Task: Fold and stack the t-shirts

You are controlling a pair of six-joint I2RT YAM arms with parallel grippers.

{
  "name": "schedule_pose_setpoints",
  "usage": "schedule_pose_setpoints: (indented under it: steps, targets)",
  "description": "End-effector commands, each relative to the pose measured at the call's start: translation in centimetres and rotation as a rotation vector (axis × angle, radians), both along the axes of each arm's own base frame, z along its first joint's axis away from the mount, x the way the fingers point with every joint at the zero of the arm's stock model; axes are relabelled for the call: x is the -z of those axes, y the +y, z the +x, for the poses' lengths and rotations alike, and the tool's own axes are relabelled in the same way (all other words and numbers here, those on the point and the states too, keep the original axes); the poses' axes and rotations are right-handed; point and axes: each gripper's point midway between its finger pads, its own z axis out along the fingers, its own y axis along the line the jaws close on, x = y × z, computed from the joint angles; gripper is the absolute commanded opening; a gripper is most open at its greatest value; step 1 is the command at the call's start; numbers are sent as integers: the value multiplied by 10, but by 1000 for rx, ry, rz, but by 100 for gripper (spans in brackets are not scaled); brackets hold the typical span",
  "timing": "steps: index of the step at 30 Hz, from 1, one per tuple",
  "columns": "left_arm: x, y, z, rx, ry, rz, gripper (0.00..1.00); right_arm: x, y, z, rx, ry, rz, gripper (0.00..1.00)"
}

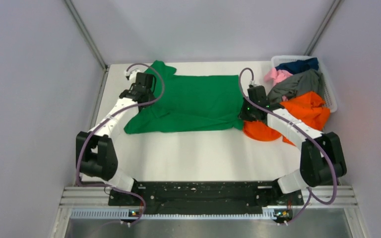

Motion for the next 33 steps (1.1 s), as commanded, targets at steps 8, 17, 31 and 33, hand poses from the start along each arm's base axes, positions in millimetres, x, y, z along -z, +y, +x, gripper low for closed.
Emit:
schedule_pose_setpoints:
  steps: [8,17,31,33]
  targets:
    - [-16,12,79,39,-78,10,0,-11,13,46,20,2,71,0]
    - [-6,15,126,53,-45,45,0,9,11,81,61,43,58,0]
    - [-37,16,148,72,-41,-77,83,-36,7,128,-38,-151,24,81]
    - [-21,6,123,102,-19,-134,84,-33,23,108,-129,-143,31,87]
